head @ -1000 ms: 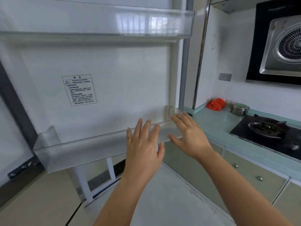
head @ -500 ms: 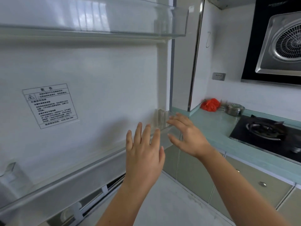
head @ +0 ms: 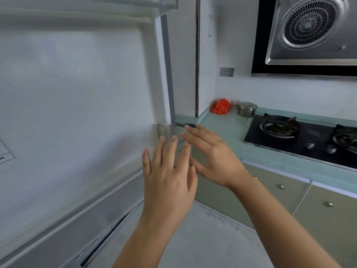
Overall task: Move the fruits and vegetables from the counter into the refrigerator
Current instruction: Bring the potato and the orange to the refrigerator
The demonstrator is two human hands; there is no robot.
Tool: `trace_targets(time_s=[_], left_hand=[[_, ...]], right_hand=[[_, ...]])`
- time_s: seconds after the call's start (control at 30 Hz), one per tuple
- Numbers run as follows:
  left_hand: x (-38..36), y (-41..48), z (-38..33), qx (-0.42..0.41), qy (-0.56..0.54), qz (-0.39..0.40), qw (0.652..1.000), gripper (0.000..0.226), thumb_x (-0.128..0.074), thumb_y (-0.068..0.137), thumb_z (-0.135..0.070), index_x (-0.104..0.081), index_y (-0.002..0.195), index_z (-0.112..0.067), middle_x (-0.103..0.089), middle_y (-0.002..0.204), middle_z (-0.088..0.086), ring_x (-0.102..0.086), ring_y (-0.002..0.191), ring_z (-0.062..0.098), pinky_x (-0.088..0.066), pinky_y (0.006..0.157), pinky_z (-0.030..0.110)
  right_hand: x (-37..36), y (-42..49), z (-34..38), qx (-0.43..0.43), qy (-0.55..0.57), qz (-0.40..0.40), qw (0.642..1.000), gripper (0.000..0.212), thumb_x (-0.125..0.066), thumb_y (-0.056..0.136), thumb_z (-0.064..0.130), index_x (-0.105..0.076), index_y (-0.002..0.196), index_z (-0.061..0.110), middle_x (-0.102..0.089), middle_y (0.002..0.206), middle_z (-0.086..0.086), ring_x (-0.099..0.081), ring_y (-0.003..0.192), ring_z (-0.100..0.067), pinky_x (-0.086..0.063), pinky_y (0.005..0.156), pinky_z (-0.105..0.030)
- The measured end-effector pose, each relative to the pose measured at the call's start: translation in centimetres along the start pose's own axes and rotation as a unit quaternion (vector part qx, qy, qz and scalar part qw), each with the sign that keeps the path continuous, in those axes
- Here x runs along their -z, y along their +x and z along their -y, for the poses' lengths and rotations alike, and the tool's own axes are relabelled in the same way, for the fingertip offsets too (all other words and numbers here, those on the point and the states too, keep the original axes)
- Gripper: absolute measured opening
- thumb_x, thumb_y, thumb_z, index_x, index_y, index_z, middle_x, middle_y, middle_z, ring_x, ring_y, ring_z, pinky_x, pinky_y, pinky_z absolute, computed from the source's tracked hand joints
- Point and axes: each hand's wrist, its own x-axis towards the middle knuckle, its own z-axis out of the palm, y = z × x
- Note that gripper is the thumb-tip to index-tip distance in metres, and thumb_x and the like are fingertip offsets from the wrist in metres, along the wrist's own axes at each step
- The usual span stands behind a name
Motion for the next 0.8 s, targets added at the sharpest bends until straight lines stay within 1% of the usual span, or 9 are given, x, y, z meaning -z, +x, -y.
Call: trace_targets(time_s=[0.1,0.17,0.27,0.37,0.47,0.6,0.7,0.8], left_hand=[[-1.4,0.6,-1.9,-0.027,-0.047,-0.003,0.999,0.038,-0.048,0.081,-0.027,-0.060,0.113,-0.011,-0.058,0.124,0.013,-0.050,0.119,0.035,-0.033,0.098,0.057],[-2.5,1.1,-3.9,-0.053,-0.079,0.000,0.995,0.036,-0.048,0.081,-0.025,-0.061,0.111,-0.010,-0.059,0.123,0.013,-0.050,0.119,0.035,-0.034,0.097,0.059],[-4.3,2.0,-7.9,-0.104,-0.130,0.004,0.986,0.035,-0.047,0.081,-0.025,-0.063,0.109,-0.010,-0.060,0.121,0.013,-0.052,0.117,0.035,-0.036,0.095,0.060],[-5.8,2.7,-13.5,-0.156,-0.186,0.007,0.970,0.036,-0.046,0.081,-0.025,-0.064,0.108,-0.010,-0.061,0.119,0.012,-0.053,0.115,0.034,-0.037,0.094,0.058],[-7.1,2.7,-20.8,-0.203,-0.253,0.017,0.946,0.035,-0.046,0.080,-0.025,-0.062,0.108,-0.011,-0.062,0.118,0.011,-0.056,0.113,0.032,-0.039,0.093,0.055],[-8.0,1.3,-32.5,-0.272,-0.330,0.067,0.901,0.038,-0.046,0.079,-0.027,-0.061,0.110,-0.009,-0.062,0.117,0.011,-0.056,0.112,0.031,-0.042,0.091,0.055],[-7.0,-0.4,-41.8,-0.311,-0.373,0.090,0.870,0.040,-0.045,0.079,-0.028,-0.063,0.109,-0.009,-0.064,0.116,0.010,-0.058,0.111,0.030,-0.043,0.091,0.054],[-5.3,-2.5,-50.6,-0.339,-0.413,0.109,0.838,0.041,-0.042,0.081,-0.030,-0.064,0.110,-0.010,-0.063,0.117,0.009,-0.057,0.112,0.029,-0.041,0.092,0.053]], right_hand=[[2.0,-2.3,-1.6,-0.044,-0.053,-0.043,0.997,0.048,-0.047,0.083,0.035,-0.056,0.124,0.012,-0.056,0.129,-0.008,-0.046,0.125,-0.028,-0.041,0.099,-0.044],[3.8,-4.3,-2.8,-0.078,-0.093,-0.060,0.991,0.044,-0.047,0.083,0.032,-0.058,0.120,0.011,-0.059,0.123,-0.008,-0.050,0.120,-0.028,-0.044,0.095,-0.044],[7.2,-8.3,-4.6,-0.133,-0.174,-0.094,0.971,0.041,-0.047,0.082,0.029,-0.061,0.116,0.010,-0.062,0.119,-0.008,-0.054,0.116,-0.029,-0.045,0.093,-0.044],[11.3,-13.0,-6.1,-0.197,-0.229,-0.120,0.946,0.038,-0.046,0.084,0.028,-0.062,0.113,0.009,-0.063,0.116,-0.008,-0.054,0.115,-0.029,-0.046,0.091,-0.044],[16.1,-18.6,-7.3,-0.264,-0.278,-0.138,0.913,0.037,-0.046,0.085,0.028,-0.063,0.111,0.008,-0.064,0.114,-0.007,-0.056,0.112,-0.029,-0.047,0.088,-0.045],[23.5,-26.9,-8.3,-0.347,-0.342,-0.157,0.859,0.038,-0.045,0.085,0.030,-0.064,0.110,0.010,-0.065,0.112,-0.006,-0.057,0.110,-0.029,-0.047,0.088,-0.044],[29.4,-33.5,-8.6,-0.398,-0.391,-0.161,0.814,0.039,-0.045,0.084,0.032,-0.064,0.110,0.010,-0.066,0.112,-0.006,-0.058,0.110,-0.028,-0.046,0.089,-0.042],[35.1,-39.9,-8.4,-0.437,-0.427,-0.166,0.774,0.040,-0.045,0.083,0.033,-0.065,0.110,0.010,-0.066,0.111,-0.006,-0.058,0.109,-0.029,-0.047,0.089,-0.044]])
